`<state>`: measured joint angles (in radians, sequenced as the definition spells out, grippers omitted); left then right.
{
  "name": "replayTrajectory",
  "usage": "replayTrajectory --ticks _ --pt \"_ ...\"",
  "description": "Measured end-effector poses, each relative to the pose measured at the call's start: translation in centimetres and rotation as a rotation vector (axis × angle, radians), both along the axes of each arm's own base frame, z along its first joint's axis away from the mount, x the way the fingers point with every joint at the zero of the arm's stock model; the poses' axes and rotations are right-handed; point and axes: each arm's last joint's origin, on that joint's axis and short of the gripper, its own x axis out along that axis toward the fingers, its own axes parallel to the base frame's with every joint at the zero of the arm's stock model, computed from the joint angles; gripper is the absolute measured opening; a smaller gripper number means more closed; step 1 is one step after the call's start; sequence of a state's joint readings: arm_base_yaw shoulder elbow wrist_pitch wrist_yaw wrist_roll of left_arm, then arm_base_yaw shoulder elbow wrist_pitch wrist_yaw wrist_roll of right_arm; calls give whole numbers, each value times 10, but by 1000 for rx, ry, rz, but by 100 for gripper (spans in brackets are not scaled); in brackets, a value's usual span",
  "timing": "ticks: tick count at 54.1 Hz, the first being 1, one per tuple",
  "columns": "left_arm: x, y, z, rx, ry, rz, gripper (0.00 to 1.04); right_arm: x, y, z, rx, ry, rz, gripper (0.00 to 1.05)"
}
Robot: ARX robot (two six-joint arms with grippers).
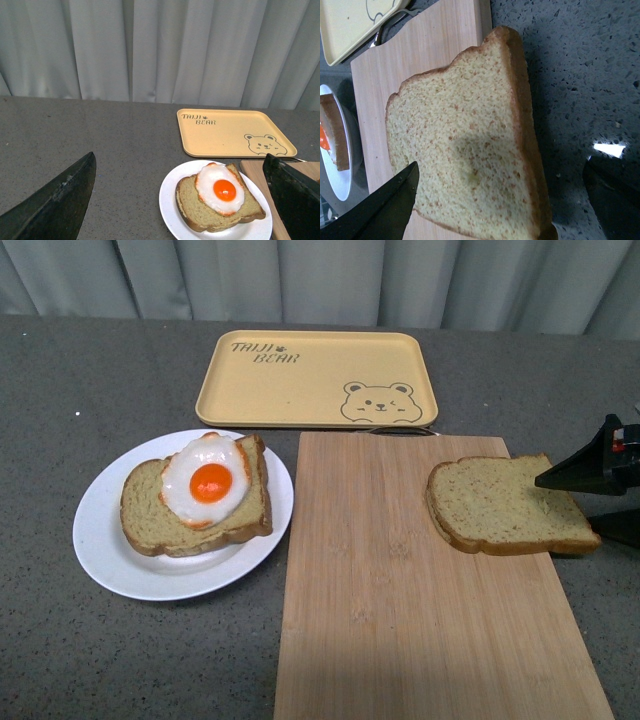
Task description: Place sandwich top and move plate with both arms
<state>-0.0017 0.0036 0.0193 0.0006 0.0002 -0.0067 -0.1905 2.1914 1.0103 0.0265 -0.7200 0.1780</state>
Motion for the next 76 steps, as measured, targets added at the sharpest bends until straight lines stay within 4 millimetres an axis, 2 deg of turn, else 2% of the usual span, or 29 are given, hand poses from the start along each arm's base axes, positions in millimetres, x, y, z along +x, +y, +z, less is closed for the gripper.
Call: replayTrajectory --ticks 7,27,34,44,50,54,60,67,71,76 --pt "0 0 0 0 0 0 98 7 4 -5 -19 19 -14 63" --pt "0 0 0 0 0 0 98 9 7 -1 -15 25 -16 5" --pt "0 0 0 0 0 0 98 4 10 12 7 -24 -10 3" --pt "0 0 0 0 0 0 98 -2 25 55 117 -189 45 3" --pt "0 0 0 0 0 0 98 -1 50 78 192 -286 105 3" --pt "0 0 0 0 0 0 98 1 72 85 230 -309 139 3" --pt "0 0 0 0 0 0 98 6 114 84 282 -297 195 3" --pt "0 0 0 0 0 0 98 14 152 78 322 -257 246 3" --pt "0 0 0 0 0 0 98 21 179 69 336 -220 280 3" --pt "0 0 0 0 0 0 98 28 203 58 350 -172 311 3"
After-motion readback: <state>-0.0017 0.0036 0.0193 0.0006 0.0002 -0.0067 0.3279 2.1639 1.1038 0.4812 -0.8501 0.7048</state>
